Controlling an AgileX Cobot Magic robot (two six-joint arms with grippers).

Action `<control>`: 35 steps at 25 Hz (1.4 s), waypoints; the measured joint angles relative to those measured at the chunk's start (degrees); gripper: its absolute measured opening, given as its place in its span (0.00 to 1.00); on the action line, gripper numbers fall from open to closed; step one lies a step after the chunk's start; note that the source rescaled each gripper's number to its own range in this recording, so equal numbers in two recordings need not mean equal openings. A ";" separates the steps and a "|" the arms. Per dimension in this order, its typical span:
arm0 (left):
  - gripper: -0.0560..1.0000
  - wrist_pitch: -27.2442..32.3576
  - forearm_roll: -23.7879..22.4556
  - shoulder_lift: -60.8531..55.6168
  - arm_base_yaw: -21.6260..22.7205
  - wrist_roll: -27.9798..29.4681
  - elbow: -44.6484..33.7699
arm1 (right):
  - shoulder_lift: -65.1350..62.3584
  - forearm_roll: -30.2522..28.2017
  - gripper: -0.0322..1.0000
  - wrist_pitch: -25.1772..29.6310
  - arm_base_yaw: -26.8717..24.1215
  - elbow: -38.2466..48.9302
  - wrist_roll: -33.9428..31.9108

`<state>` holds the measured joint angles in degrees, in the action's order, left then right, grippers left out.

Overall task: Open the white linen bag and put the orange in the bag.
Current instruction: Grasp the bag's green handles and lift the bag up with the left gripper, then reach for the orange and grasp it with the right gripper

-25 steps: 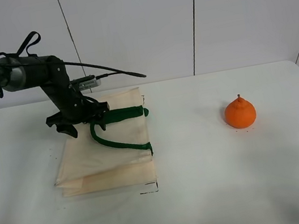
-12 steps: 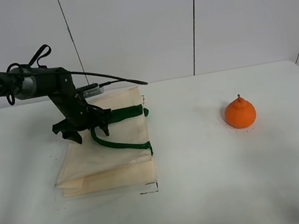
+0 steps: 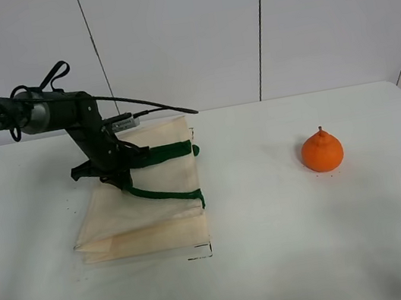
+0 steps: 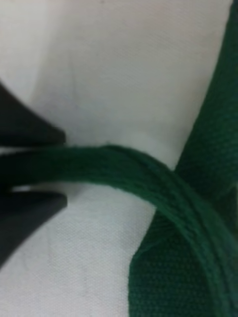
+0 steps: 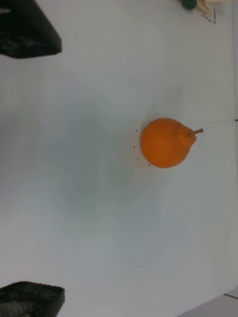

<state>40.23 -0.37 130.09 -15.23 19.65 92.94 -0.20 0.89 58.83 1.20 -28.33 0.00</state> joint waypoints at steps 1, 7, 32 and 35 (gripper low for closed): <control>0.05 0.00 0.00 0.00 0.00 0.24 0.00 | 0.00 0.00 1.00 0.00 0.00 0.00 0.00; 0.05 3.02 -0.51 -1.30 0.00 1.05 2.33 | 0.00 0.00 1.00 0.00 0.00 0.00 0.00; 0.05 27.96 -0.36 -22.56 0.00 -6.62 29.98 | 28.41 1.72 1.00 -7.76 0.00 -5.69 0.00; 0.05 27.96 -0.36 -23.59 0.00 -6.62 29.98 | 43.83 2.77 1.00 -10.75 0.00 -10.97 1.33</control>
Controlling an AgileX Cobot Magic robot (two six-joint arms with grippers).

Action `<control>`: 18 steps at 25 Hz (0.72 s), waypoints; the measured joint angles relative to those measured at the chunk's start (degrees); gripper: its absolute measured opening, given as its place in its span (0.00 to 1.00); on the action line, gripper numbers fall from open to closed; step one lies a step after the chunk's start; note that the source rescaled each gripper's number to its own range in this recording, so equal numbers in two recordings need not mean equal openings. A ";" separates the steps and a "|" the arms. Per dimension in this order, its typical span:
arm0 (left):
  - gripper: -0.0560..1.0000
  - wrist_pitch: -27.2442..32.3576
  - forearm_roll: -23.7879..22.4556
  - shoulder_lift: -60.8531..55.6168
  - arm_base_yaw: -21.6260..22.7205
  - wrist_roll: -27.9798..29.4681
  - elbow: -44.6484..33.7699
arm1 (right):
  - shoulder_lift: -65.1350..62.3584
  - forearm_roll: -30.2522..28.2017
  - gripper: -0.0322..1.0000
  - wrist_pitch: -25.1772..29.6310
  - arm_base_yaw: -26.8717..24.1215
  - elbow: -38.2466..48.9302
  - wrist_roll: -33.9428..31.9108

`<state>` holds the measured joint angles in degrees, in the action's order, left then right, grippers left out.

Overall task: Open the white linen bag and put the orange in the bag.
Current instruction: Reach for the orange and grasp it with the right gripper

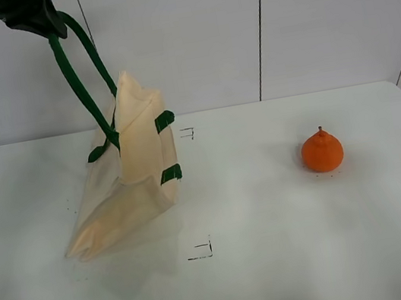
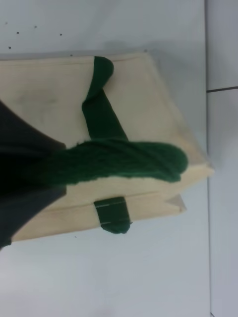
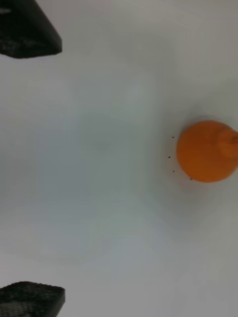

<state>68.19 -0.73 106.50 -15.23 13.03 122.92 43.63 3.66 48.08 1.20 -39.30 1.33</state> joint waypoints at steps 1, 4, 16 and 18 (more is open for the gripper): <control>0.05 0.00 0.00 -0.07 0.00 0.00 0.00 | 5.57 0.29 1.00 -1.16 0.00 -2.31 0.54; 0.05 0.00 0.00 -0.07 0.00 0.00 0.00 | 21.47 0.71 1.00 -2.66 0.00 -10.27 1.73; 0.05 0.00 1.33 -0.07 0.00 0.00 0.00 | 66.11 2.22 1.00 1.93 0.00 -44.20 3.07; 0.05 0.00 1.33 -0.07 0.00 0.00 0.00 | 69.56 2.37 1.00 1.93 0.00 -46.19 3.07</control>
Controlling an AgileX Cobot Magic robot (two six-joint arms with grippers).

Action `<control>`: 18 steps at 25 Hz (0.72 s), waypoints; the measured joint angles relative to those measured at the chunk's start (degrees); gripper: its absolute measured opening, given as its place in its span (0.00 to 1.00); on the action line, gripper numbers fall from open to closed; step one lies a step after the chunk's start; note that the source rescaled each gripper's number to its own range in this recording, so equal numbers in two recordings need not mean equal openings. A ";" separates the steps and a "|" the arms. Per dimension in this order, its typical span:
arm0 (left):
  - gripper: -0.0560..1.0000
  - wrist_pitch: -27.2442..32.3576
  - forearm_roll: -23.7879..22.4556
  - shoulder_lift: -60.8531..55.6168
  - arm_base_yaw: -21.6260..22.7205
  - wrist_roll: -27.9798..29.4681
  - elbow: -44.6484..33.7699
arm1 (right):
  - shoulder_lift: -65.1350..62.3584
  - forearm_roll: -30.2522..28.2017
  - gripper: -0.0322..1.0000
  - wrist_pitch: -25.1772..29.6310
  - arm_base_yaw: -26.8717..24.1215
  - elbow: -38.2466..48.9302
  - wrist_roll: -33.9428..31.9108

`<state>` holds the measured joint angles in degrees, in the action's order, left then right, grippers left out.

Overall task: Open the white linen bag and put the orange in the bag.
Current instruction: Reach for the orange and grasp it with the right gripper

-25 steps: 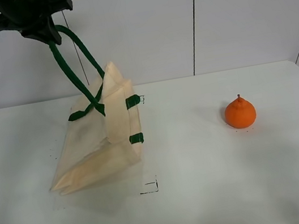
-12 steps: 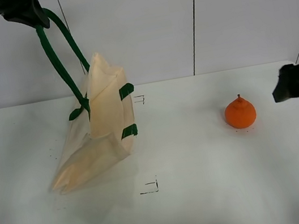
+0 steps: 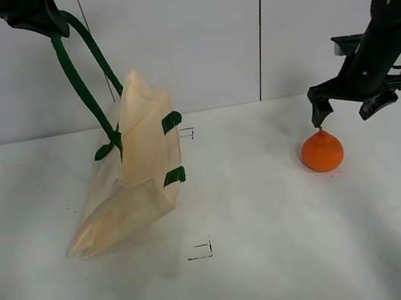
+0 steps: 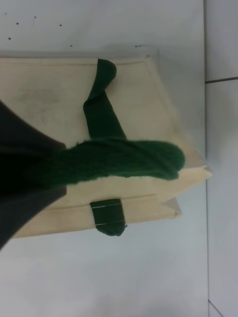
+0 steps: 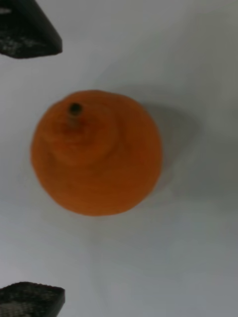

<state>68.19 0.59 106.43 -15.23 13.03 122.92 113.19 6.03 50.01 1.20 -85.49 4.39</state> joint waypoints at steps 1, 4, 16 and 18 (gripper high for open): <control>0.05 0.00 0.00 0.00 0.00 0.00 0.00 | 1.54 0.07 1.00 0.00 0.00 -0.59 0.02; 0.05 0.00 0.00 0.00 0.00 -0.07 0.00 | 4.99 0.07 1.00 0.00 0.00 -0.98 0.52; 0.05 0.00 0.00 0.00 0.00 -0.07 0.00 | 9.19 3.68 1.00 -4.08 0.00 -1.15 7.11; 0.05 0.00 0.00 0.00 0.00 -0.07 0.00 | 9.82 5.03 1.00 -4.25 0.00 -1.15 8.78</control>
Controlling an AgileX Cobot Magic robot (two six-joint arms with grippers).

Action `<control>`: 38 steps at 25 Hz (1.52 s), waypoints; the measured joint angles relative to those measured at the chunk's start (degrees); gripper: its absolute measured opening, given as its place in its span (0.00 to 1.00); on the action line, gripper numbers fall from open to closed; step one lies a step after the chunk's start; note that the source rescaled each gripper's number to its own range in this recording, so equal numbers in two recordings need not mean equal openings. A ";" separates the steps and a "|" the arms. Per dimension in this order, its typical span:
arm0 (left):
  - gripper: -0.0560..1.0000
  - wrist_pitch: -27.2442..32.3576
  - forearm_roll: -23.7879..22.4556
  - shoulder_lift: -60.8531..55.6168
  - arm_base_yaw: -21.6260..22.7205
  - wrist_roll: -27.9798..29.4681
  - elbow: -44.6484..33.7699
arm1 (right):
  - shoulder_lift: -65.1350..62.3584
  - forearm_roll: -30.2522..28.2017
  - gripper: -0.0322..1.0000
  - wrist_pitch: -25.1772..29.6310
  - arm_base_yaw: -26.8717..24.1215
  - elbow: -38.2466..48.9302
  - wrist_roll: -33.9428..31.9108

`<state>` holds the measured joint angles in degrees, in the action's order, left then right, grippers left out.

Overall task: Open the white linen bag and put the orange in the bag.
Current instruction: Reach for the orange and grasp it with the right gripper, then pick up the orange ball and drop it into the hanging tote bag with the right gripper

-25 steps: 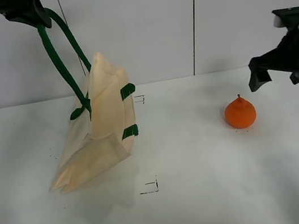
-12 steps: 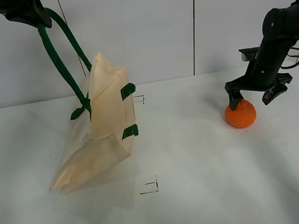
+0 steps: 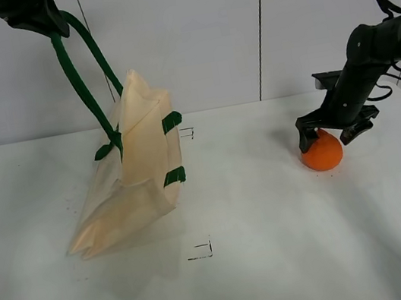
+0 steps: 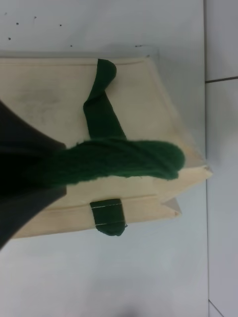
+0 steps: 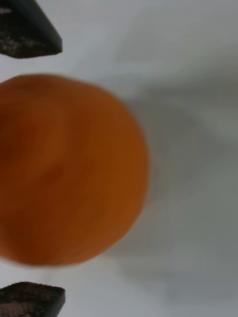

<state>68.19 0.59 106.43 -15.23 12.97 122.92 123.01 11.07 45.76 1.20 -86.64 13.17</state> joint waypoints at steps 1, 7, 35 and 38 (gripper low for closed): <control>0.05 0.00 0.00 0.00 0.00 -0.07 0.00 | 0.38 0.58 1.00 -0.21 0.00 0.00 0.28; 0.05 0.00 0.00 0.00 0.00 -0.34 0.00 | 1.28 -0.11 0.66 -0.76 0.00 0.00 -1.25; 0.05 0.00 0.76 0.00 0.00 -0.54 0.00 | 1.26 18.64 0.03 12.92 18.92 -33.52 -2.45; 0.05 0.00 1.32 0.00 0.00 -0.58 0.00 | 3.73 21.18 0.03 10.94 21.92 -33.52 -2.50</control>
<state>68.19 1.91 106.43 -15.23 12.39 122.92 126.73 32.25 56.70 23.12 -120.17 10.67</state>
